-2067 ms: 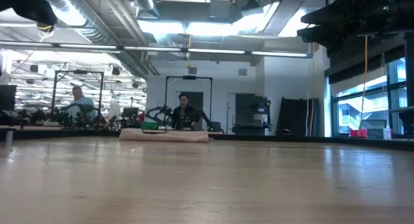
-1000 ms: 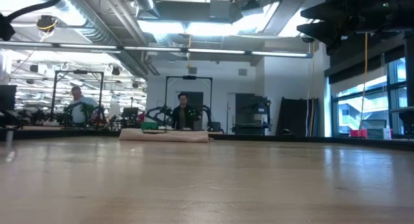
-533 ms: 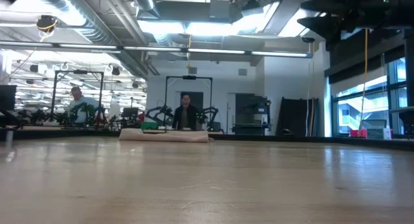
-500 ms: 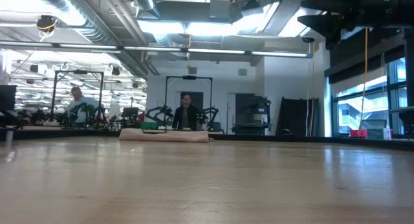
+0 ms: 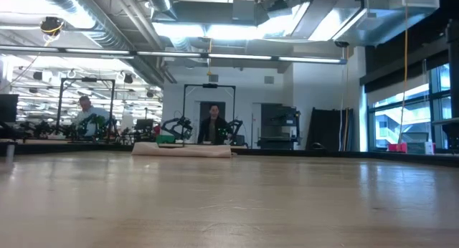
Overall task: Pick and placing Produce into tupperware
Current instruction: Return to Home Position
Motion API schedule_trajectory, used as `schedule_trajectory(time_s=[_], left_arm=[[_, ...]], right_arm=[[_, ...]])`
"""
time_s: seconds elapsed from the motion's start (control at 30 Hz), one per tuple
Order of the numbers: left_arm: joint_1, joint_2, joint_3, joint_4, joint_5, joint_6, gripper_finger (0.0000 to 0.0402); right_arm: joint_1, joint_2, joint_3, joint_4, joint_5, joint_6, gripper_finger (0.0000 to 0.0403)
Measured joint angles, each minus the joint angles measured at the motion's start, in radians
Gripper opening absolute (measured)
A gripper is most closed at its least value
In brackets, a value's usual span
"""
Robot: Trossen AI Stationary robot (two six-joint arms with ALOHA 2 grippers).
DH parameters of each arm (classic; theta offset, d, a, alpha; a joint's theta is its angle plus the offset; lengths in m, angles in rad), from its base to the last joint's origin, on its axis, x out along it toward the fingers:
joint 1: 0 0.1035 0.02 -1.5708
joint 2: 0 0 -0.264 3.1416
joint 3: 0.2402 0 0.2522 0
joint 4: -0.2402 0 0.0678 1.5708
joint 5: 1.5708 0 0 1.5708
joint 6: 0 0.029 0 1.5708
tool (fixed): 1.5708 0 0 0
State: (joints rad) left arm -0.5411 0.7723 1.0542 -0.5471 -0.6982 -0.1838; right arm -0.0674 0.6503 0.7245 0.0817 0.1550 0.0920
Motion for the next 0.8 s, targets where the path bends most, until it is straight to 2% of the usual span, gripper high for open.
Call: schedule_trajectory(time_s=[0.07,0.17,0.4,0.6,0.8], left_arm=[[0.059,-0.005,0.000,0.100,0.080,0.165,0.0168],[0.166,-0.011,0.000,0.169,0.232,0.294,0.0166],[0.458,-0.005,-0.027,0.191,0.526,0.325,0.0156],[0.645,-0.013,-0.124,0.247,0.651,0.323,0.0156],[0.729,-0.149,-0.258,0.307,0.693,0.291,0.0165]], right_arm=[[-0.008,0.044,0.057,-0.009,-0.009,-0.043,0.0188],[-0.031,0.117,0.113,-0.012,-0.010,-0.090,0.0188],[-0.120,0.266,0.166,-0.016,-0.019,-0.105,0.0188],[-0.196,0.287,0.169,-0.014,-0.020,-0.153,0.0188],[-0.252,0.192,0.151,-0.161,-0.017,-0.158,0.0188]])
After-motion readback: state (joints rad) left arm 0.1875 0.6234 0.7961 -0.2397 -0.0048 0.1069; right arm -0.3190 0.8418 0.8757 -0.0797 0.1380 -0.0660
